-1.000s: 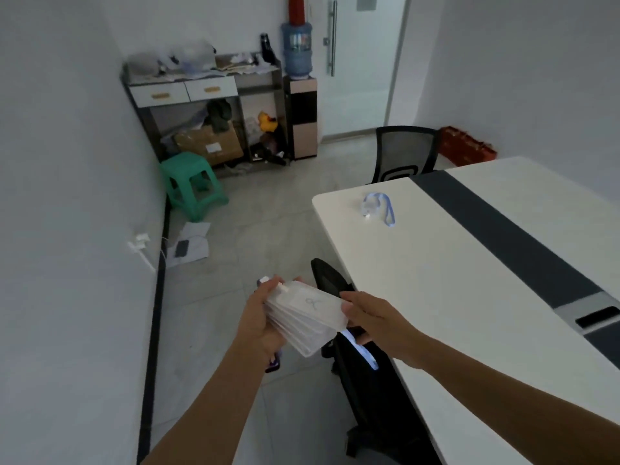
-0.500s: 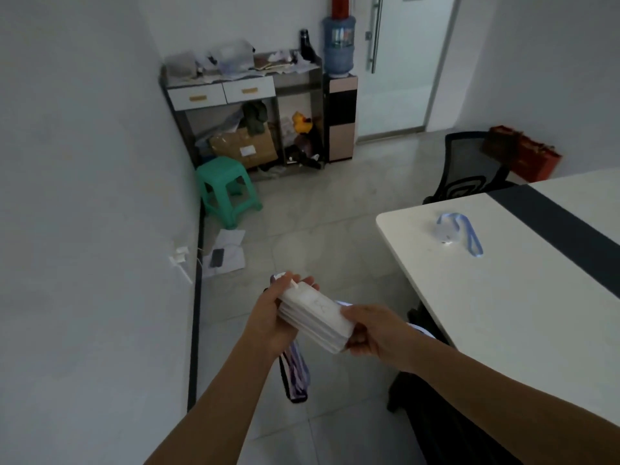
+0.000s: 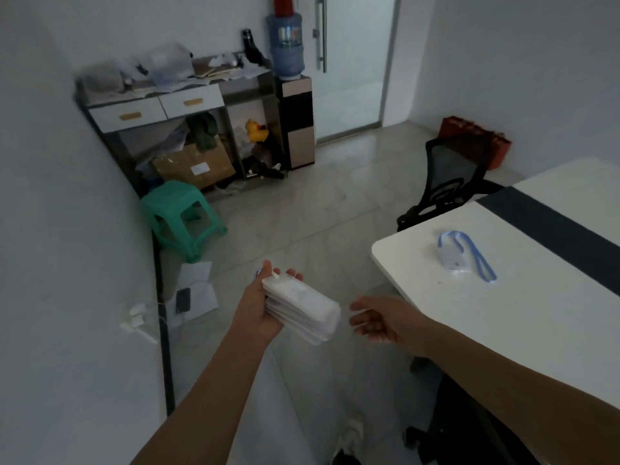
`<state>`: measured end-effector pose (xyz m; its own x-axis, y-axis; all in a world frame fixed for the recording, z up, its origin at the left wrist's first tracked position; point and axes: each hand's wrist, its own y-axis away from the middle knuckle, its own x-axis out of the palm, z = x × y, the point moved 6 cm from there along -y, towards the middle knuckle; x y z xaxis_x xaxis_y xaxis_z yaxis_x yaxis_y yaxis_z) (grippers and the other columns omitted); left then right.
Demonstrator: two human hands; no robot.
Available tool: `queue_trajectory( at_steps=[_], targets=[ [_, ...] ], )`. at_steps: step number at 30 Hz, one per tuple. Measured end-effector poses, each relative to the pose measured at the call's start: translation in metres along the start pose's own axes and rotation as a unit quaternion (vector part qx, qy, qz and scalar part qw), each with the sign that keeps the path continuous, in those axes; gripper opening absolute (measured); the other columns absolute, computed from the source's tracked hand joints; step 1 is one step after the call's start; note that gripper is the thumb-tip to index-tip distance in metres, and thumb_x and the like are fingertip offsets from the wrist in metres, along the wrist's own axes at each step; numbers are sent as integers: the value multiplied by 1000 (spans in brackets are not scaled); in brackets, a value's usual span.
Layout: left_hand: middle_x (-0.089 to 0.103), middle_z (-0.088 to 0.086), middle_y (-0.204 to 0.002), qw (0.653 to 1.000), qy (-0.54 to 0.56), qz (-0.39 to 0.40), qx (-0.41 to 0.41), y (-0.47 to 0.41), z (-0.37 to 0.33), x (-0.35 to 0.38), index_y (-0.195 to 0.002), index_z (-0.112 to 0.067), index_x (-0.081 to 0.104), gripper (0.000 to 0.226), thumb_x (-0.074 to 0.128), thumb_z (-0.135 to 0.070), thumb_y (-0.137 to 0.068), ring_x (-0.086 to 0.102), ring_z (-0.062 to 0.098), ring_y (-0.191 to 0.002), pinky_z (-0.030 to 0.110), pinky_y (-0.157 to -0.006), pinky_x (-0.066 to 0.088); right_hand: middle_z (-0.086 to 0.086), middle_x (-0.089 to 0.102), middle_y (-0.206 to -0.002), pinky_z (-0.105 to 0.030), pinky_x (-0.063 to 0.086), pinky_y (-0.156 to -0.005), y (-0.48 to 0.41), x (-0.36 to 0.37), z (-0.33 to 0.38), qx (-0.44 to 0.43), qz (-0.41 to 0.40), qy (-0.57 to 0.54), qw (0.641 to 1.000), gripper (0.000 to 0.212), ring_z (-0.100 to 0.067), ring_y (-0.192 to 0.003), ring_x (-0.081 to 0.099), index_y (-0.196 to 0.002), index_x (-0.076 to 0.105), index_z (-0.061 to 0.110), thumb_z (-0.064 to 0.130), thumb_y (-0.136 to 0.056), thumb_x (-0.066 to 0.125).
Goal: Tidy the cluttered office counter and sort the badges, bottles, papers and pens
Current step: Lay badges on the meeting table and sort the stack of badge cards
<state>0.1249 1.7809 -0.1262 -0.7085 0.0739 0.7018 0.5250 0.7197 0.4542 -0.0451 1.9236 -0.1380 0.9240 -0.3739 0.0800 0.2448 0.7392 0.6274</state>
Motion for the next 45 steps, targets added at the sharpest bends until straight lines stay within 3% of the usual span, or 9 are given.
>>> queue_trajectory(
  at_steps=[8, 13, 17, 24, 27, 31, 35, 40, 45],
  targets=[
    [71, 12, -95, 988, -102, 53, -102, -125, 2, 52, -77, -17, 55, 15, 64, -29, -79, 70, 26, -89, 45, -85, 56, -16, 69, -86, -29, 49, -60, -138, -165, 25, 9, -234, 22, 972, 19, -23, -68, 63, -98, 66, 0, 16, -89, 67],
    [72, 12, -92, 975, -137, 69, -162, -189, 11, 86, -72, -17, 55, 17, 61, -30, -81, 72, 23, -81, 40, -75, 60, -15, 66, -110, -36, 49, -80, -168, -260, 33, 35, -402, 215, 889, 30, -29, -93, 62, -116, 64, 8, 23, -90, 63],
    [72, 14, -87, 966, -156, 66, -193, -231, 23, 95, -66, -15, 60, 24, 58, -29, -85, 72, 24, -78, 37, -64, 59, -16, 56, -131, -41, 43, -96, -186, -309, 31, 66, -435, 305, 845, 49, -35, -121, 52, -134, 50, 9, 29, -91, 62],
    [69, 13, -78, 947, -175, 82, -257, -273, 41, 110, -57, -12, 65, 43, 47, -29, -92, 70, 23, -70, 34, -64, 59, -16, 61, -120, -41, 46, -87, -206, -322, 13, 185, -449, 343, 804, 55, -34, -115, 56, -129, 46, 7, 32, -85, 69],
    [70, 16, -83, 942, -169, 86, -279, -286, 42, 114, -62, -13, 60, 23, 77, -26, -71, 71, 27, -73, 39, -63, 59, -13, 63, -115, -40, 45, -93, -209, -317, 20, 209, -467, 353, 784, 38, -32, -112, 58, -129, 50, 12, 30, -95, 52],
    [72, 14, -89, 931, -191, 94, -297, -296, 44, 111, -67, -16, 60, 51, 98, -26, -35, 71, 26, -78, 39, -75, 58, -7, 63, -93, -33, 45, -71, -217, -309, 39, 152, -436, 401, 791, 24, -26, -82, 59, -101, 60, 12, 25, -96, 41],
    [71, 12, -87, 929, -206, 96, -292, -289, 40, 121, -60, -18, 60, 23, 81, -25, -63, 70, 25, -74, 36, -73, 56, -10, 65, -81, -33, 46, -64, -220, -289, 91, 59, -384, 343, 855, 24, -29, -75, 62, -85, 60, 8, 26, -95, 48],
    [69, 11, -80, 937, -211, 116, -253, -276, 29, 135, -50, -21, 53, 28, 73, -12, -67, 68, 24, -70, 36, -71, 52, -19, 68, -79, -27, 38, -46, -211, -246, 187, -74, -309, 168, 933, 19, -24, -54, 63, -86, 60, -4, 15, -88, 64],
    [68, 15, -80, 949, -185, 112, -229, -264, 25, 140, -56, -17, 54, 20, 64, -9, -71, 68, 27, -72, 39, -77, 49, -4, 61, -72, -31, 43, -66, -186, -196, 271, -183, -284, 222, 915, 10, -19, -69, 55, -74, 64, 9, 8, -76, 74]
  ],
)
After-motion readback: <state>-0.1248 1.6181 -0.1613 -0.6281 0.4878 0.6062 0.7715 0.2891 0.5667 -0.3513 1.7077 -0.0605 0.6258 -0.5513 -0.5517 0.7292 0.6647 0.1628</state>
